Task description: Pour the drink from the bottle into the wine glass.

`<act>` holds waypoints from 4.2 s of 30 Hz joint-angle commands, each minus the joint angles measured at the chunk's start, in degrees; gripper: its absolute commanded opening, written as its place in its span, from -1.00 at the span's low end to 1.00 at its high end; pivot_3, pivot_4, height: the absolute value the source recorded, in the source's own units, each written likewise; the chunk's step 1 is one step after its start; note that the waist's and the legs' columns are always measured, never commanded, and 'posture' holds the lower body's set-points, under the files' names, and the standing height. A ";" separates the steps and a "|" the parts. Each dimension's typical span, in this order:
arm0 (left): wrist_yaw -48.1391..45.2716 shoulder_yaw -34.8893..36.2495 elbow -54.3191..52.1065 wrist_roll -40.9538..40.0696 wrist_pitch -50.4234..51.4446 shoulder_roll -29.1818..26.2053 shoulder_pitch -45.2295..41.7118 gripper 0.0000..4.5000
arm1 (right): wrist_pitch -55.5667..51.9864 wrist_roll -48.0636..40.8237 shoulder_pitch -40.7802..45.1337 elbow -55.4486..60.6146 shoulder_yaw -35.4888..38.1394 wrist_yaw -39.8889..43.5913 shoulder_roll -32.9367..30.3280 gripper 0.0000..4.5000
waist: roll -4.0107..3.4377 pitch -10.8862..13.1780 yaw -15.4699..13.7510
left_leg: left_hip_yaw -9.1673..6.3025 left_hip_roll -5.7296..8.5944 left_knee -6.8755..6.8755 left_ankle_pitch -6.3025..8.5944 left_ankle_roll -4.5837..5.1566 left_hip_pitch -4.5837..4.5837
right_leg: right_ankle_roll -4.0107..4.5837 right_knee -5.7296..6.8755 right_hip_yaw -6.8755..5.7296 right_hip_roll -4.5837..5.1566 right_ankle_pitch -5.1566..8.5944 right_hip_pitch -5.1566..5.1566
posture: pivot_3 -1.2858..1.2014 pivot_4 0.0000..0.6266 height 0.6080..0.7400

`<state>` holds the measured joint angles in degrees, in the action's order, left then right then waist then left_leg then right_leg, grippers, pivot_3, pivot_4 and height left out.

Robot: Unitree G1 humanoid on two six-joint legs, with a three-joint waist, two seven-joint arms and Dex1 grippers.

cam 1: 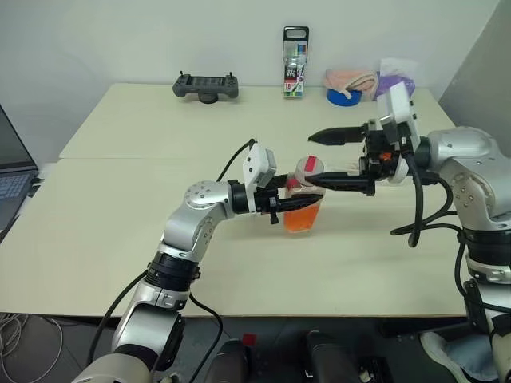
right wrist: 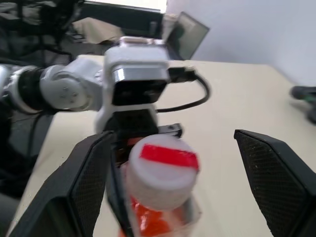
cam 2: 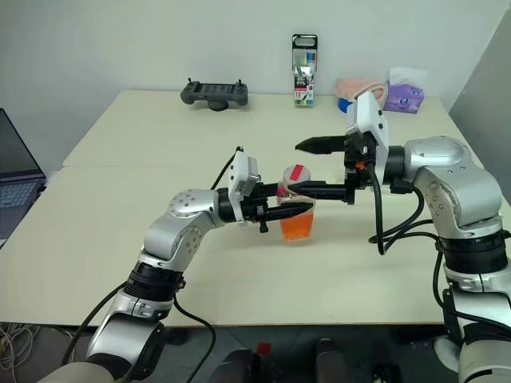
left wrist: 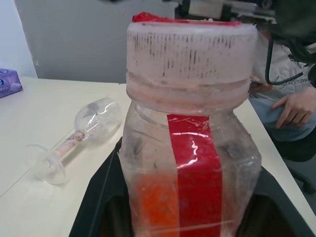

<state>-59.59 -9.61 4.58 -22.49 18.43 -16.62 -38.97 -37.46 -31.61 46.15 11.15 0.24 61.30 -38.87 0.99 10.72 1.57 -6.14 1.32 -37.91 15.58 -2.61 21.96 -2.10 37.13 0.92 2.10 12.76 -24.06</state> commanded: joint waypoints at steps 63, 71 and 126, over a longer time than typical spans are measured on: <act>-1.69 1.05 -0.29 0.40 -1.48 0.52 -1.54 -0.25 | -10.44 -6.78 -7.83 11.53 4.49 -4.10 4.28 -0.18 | -0.04 0.00 0.46 | 0.08 -0.02 0.03 0.02 0.08 -0.02 | -0.05 -0.08 0.02 -0.08 -0.02 0.03 | 0.03 -0.52 1.00; -1.93 0.73 -6.97 -1.70 3.99 -1.81 1.66 -0.25 | 1.81 -4.65 2.02 -4.25 -2.36 17.84 -1.95 -0.18 | -0.04 0.02 0.81 | 0.04 -0.13 0.02 0.01 0.08 -0.08 | -0.18 0.02 0.02 -0.20 0.06 0.02 | 0.03 -0.52 1.00; -0.35 1.62 8.38 2.05 -7.35 2.26 -5.84 -0.25 | -25.12 -9.21 -11.19 33.68 4.02 -49.40 11.20 1.00 | -0.04 0.02 0.04 | 0.04 -0.01 -0.04 -0.01 0.05 0.01 | 0.02 0.06 0.04 -0.05 -0.07 -0.03 | 0.03 -0.52 1.00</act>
<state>-59.60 -8.85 14.08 -20.04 12.75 -14.81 -42.81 -63.28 -42.06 33.53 44.32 4.77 13.04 -27.59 0.95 10.75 1.61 -6.11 1.31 -37.95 15.57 -2.56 21.97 -2.09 37.20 0.95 2.04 12.69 -24.09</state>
